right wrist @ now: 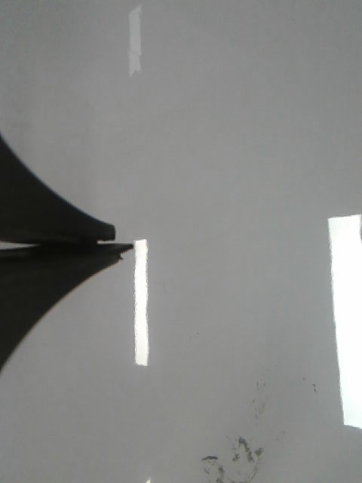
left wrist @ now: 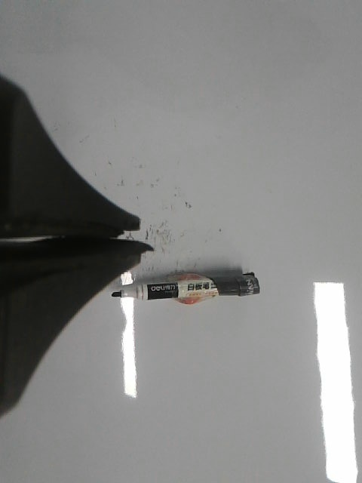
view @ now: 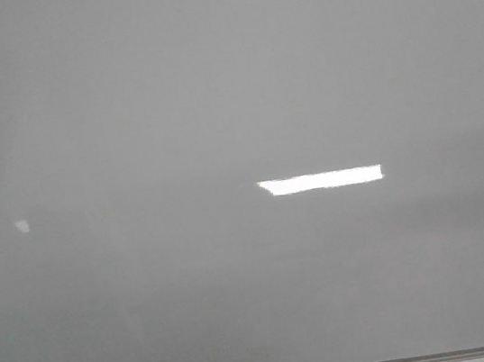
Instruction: Write number 8 on whiteboard
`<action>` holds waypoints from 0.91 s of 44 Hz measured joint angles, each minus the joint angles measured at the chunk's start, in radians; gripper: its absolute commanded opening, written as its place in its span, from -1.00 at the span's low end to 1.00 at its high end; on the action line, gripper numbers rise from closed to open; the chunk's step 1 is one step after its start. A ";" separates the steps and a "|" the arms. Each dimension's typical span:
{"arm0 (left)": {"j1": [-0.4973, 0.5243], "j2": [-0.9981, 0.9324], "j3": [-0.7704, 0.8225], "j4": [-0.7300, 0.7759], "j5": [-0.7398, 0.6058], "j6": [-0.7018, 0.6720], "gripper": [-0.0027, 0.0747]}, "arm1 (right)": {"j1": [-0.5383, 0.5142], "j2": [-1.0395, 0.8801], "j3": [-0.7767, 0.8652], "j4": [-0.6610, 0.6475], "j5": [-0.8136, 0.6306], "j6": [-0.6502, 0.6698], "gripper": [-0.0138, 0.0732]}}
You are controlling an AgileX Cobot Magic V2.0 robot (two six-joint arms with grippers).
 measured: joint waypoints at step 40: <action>0.000 0.277 -0.686 -0.032 0.466 0.000 -0.98 | 0.000 0.344 -0.638 0.000 0.582 -0.002 -0.84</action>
